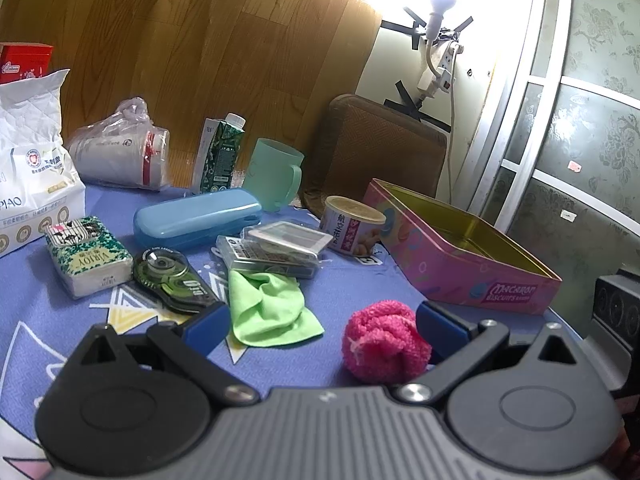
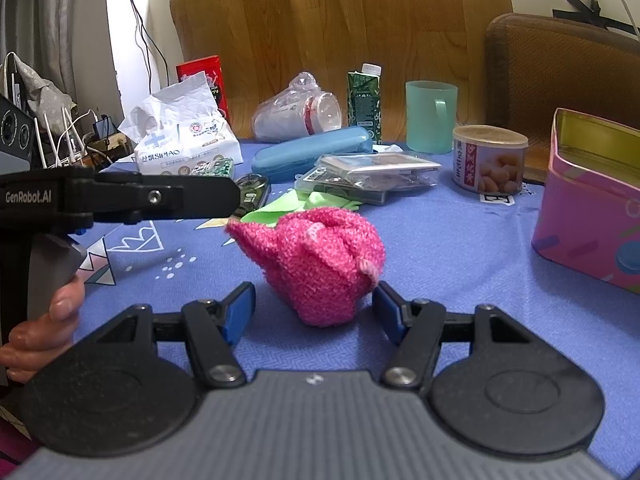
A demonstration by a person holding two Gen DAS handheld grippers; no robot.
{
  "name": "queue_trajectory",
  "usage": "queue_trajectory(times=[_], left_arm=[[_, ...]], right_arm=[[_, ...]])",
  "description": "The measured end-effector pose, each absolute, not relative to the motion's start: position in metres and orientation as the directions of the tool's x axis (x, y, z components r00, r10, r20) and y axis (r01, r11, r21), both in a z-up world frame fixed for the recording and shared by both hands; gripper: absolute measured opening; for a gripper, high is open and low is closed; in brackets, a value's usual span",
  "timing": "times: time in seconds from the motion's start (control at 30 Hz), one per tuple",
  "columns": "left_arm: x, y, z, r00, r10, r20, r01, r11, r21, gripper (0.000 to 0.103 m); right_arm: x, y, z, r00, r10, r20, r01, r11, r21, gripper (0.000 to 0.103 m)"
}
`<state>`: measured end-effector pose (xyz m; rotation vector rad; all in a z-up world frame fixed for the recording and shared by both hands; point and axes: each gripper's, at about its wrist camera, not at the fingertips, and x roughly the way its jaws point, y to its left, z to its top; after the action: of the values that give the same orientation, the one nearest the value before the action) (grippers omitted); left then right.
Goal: Organize soft objects
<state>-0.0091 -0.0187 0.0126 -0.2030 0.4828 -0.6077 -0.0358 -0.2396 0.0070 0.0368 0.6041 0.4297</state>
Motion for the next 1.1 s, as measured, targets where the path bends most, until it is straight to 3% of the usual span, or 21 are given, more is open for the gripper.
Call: queue_trajectory(times=[1.1], left_arm=[[-0.0090,-0.0194,0.0124,0.707,-0.599,-0.375,0.506,0.799,-0.324,0.102]], right_arm=[[-0.0355,-0.2386,0.0066,0.737,0.402,-0.543,-0.382,0.911,0.156,0.068]])
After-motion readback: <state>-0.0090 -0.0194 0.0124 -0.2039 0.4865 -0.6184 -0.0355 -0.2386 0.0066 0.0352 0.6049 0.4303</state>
